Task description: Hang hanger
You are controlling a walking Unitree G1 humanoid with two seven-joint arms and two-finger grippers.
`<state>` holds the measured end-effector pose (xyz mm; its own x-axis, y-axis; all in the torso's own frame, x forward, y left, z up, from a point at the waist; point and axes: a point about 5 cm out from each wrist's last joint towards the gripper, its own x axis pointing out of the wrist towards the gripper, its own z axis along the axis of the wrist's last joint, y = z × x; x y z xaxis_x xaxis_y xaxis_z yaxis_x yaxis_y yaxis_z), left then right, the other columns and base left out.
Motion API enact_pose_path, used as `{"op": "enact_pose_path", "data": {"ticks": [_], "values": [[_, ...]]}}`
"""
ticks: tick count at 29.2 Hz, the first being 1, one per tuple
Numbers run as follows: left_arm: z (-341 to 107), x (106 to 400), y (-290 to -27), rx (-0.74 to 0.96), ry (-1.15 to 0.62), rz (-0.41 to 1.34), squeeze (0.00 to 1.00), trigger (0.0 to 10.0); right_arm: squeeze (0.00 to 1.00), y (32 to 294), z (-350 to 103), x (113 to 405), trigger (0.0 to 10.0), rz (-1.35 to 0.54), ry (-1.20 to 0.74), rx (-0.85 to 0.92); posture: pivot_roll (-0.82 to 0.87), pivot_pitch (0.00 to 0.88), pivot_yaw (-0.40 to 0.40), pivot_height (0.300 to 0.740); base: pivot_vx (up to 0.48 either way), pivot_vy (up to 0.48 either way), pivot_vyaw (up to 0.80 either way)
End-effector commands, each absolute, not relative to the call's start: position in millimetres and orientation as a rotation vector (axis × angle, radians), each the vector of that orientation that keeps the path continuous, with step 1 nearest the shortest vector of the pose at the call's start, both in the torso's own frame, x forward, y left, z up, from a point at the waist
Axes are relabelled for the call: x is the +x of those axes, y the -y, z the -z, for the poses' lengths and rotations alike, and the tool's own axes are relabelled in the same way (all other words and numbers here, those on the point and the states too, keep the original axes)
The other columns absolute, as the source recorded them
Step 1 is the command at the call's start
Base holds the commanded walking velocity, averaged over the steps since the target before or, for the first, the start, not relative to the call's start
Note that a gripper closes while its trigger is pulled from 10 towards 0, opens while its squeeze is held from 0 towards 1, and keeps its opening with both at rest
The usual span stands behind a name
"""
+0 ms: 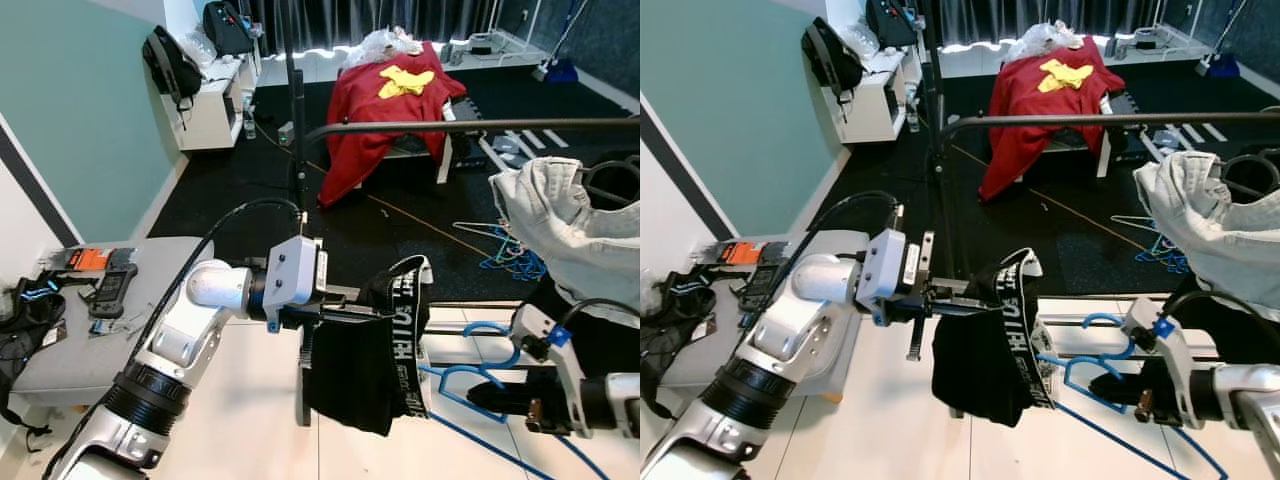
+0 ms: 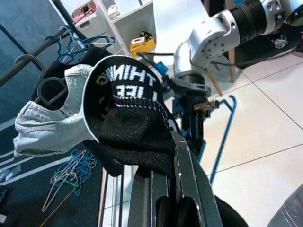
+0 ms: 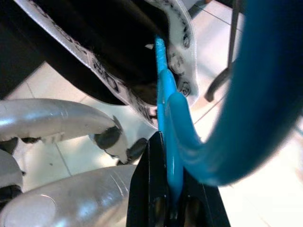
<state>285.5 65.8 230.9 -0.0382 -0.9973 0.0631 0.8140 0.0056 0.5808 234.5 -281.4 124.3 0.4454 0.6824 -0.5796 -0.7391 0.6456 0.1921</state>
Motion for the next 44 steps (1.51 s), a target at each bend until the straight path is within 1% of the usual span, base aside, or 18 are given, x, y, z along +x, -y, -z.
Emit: {"op": "enact_pose_path", "data": {"ticks": [1,2,3,5,7,8,11,14,16,18,20,22,24,28,31,33,38,44], "values": [[-231.0,281.8,-65.6,0.428,0.550,1.542,0.00,10.0,0.00,279.1,-118.4,237.6,10.0,-0.849,-0.647,-0.014,-0.15,0.052,0.068,0.740,0.000,0.000,0.00],[-231.0,281.8,-65.6,0.428,0.550,1.542,0.00,10.0,0.00,279.1,-118.4,237.6,10.0,-0.849,-0.647,-0.014,-0.15,0.052,0.068,0.740,0.000,0.000,0.00],[-228.5,279.9,-64.5,0.435,0.547,1.547,0.00,10.0,0.00,277.3,-116.8,247.8,10.0,-0.762,-0.586,0.066,-0.15,0.051,0.067,0.740,0.000,0.000,0.00],[-228.5,279.9,-64.5,0.435,0.547,1.547,0.00,10.0,0.00,277.3,-116.8,247.8,10.0,-0.762,-0.586,0.066,-0.15,0.051,0.067,0.740,0.000,0.000,0.00],[-221.5,277.0,-65.7,0.459,0.529,1.542,0.00,10.0,0.00,272.9,-127.2,270.8,10.0,-0.606,-0.420,0.290,-0.15,0.047,0.067,0.740,0.000,0.000,0.00],[-221.5,277.0,-65.7,0.459,0.529,1.542,0.00,10.0,0.00,272.9,-127.2,270.8,10.0,-0.606,-0.420,0.290,-0.15,0.047,0.067,0.740,0.000,0.000,0.00],[-210.7,275.6,-75.3,0.515,0.493,1.503,0.00,10.0,0.00,281.1,-143.7,290.7,10.0,-0.432,-0.214,0.635,-0.14,0.042,0.062,0.740,0.000,0.000,0.00],[-207.8,275.5,-79.1,0.530,0.481,1.489,0.00,10.0,0.00,285.3,-146.9,293.6,10.0,-0.393,-0.166,0.726,-0.14,0.040,0.061,0.740,0.000,0.000,0.00],[-203.0,274.4,-83.9,0.560,0.468,1.470,0.00,10.0,0.00,288.7,-153.3,297.3,10.0,-0.363,-0.086,0.863,-0.14,0.040,0.059,0.740,0.000,0.000,0.00],[-203.0,274.4,-83.9,0.560,0.468,1.470,0.00,10.0,0.00,288.7,-153.3,297.3,10.0,-0.363,-0.086,0.863,-0.14,0.040,0.059,0.740,0.000,0.000,0.00],[-197.3,272.0,-85.6,0.575,0.462,1.453,0.00,10.0,0.00,290.2,-160.1,302.5,10.0,-0.342,-0.003,1.003,-0.14,0.036,0.060,0.740,0.000,0.000,0.00],[-197.3,272.0,-85.6,0.575,0.462,1.453,0.00,10.0,0.00,290.2,-160.1,302.5,10.0,-0.342,-0.003,1.003,-0.14,0.036,0.060,0.740,0.000,0.000,0.00],[-188.8,273.6,-86.4,0.592,0.456,1.402,0.00,10.0,0.00,288.0,-168.6,308.0,10.0,-0.334,0.066,1.143,-0.14,0.033,0.056,0.740,0.000,0.000,0.00],[-180.2,277.1,-86.8,0.594,0.445,1.361,0.00,10.0,0.00,282.1,-174.8,311.0,10.0,-0.343,0.087,1.225,-0.14,0.033,0.055,0.740,0.000,0.000,0.00],[-167.6,293.6,-84.0,0.678,0.449,1.196,0.00,10.0,0.00,253.9,-173.5,310.6,10.0,-0.418,-0.006,1.244,-0.15,0.038,0.056,0.740,0.000,0.000,0.00],[-162.9,301.1,-83.1,0.694,0.434,1.127,0.00,10.0,0.00,245.3,-171.7,309.6,10.0,-0.438,-0.029,1.277,-0.15,0.041,0.057,0.740,0.000,0.000,0.00],[-163.5,303.7,-83.8,0.687,0.451,1.090,0.00,10.0,0.00,245.1,-170.7,309.6,10.0,-0.420,-0.035,1.303,-0.15,0.047,0.061,0.740,0.000,0.000,0.00],[-166.5,296.6,-84.8,0.659,0.528,1.113,0.00,10.0,0.00,256.7,-169.2,313.6,10.0,-0.303,-0.004,1.337,-0.15,0.052,0.062,0.740,0.000,0.000,0.00]]}}
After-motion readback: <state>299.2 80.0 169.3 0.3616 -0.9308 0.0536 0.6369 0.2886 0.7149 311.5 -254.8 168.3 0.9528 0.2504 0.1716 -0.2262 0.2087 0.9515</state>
